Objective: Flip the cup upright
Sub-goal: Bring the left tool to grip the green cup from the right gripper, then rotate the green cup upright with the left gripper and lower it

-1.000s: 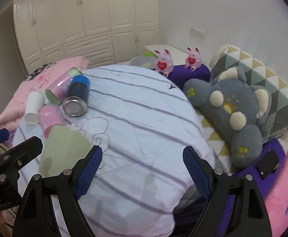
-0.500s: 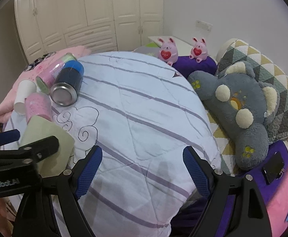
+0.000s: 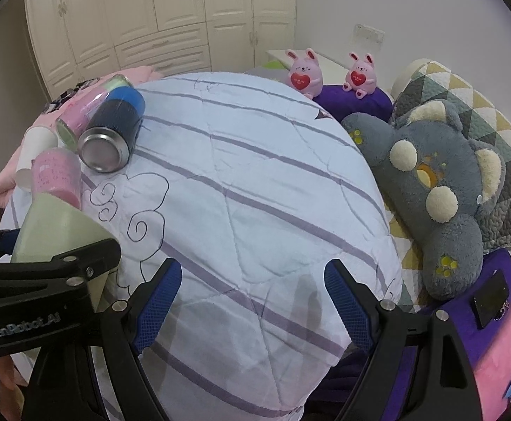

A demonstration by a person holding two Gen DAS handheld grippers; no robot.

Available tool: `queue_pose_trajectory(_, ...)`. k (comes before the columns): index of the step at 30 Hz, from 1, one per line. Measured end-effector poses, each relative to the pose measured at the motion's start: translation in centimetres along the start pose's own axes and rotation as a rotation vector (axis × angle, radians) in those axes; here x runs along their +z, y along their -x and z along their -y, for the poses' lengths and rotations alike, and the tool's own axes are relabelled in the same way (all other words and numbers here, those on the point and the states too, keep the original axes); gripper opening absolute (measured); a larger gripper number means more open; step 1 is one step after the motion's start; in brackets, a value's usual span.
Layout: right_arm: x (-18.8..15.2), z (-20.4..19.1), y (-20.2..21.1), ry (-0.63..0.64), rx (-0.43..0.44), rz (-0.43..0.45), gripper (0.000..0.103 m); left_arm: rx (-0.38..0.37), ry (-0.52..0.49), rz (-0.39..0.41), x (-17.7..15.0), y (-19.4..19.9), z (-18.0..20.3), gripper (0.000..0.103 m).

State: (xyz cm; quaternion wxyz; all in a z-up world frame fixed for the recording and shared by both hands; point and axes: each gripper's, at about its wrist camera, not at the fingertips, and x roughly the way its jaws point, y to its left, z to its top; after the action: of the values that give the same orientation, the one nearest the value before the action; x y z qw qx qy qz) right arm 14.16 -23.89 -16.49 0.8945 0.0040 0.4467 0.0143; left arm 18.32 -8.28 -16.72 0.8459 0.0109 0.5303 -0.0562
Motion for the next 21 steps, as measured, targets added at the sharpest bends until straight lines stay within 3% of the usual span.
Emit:
queue_pose_trajectory(12,0.0,0.1,0.5,-0.018,0.014,0.002,0.085,-0.004,-0.008,0.044,0.0,1.3,-0.1,0.082)
queue_pose_trajectory(21,0.1,-0.3,0.8,-0.015,0.027,0.014,0.085,-0.012,0.022,0.172,1.1,3.7,-1.0,0.081)
